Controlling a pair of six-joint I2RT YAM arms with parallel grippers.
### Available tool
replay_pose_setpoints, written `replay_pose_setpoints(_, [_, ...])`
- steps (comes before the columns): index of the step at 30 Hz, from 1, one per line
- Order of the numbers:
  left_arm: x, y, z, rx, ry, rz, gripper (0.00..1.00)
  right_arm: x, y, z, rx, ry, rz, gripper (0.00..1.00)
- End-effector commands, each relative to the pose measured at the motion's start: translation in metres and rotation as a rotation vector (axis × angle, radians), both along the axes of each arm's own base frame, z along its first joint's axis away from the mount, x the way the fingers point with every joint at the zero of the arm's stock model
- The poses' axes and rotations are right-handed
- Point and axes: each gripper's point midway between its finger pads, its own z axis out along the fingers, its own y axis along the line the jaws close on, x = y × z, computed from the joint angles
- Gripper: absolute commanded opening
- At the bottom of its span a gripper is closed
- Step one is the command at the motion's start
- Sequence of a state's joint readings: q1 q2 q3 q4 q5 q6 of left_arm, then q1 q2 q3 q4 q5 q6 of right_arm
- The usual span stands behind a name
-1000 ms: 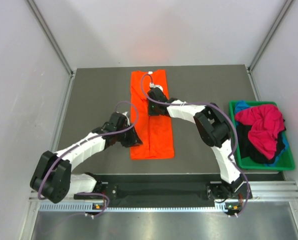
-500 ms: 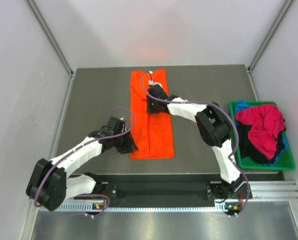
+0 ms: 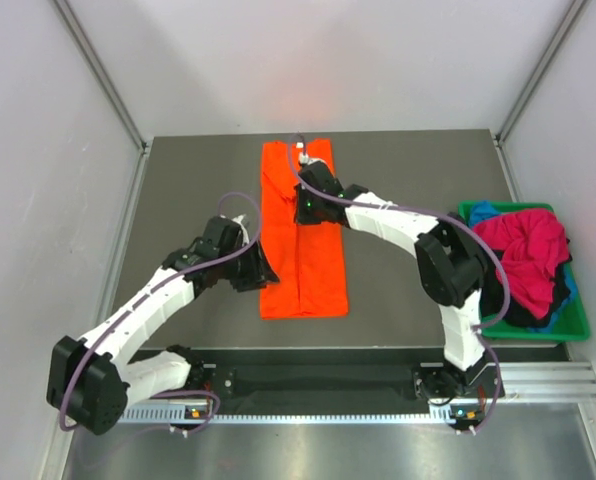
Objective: Fold and stack the t-shirts
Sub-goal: Fold the tshirt
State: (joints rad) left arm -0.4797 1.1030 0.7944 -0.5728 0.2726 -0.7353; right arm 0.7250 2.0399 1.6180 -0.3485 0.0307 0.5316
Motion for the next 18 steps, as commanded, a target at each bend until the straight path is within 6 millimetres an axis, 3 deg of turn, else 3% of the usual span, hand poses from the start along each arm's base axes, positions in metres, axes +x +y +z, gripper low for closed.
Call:
replay_pose_setpoints(1, [-0.005, 0.011, -0.012, -0.004, 0.045, 0.030, 0.48, -0.035, 0.019, 0.022, 0.105, 0.019, 0.054, 0.03])
replay_pose_setpoints(6, [-0.007, 0.028, -0.030, 0.027, 0.064, 0.086, 0.53, -0.070, 0.035, -0.001, 0.148, 0.095, 0.123, 0.00])
replay_pose_setpoints(11, [-0.011, 0.035, -0.056, 0.042, 0.104, 0.121, 0.54, -0.089, 0.033, -0.032, 0.115, 0.148, 0.116, 0.00])
replay_pose_setpoints(12, [-0.012, 0.036, -0.061, 0.051, 0.117, 0.125, 0.54, -0.094, 0.027, -0.046, 0.094, 0.170, 0.107, 0.00])
replay_pose_setpoints(18, [-0.015, 0.049, -0.080, 0.131, 0.141, 0.152, 0.53, -0.105, 0.003, -0.081, 0.003, 0.207, 0.057, 0.00])
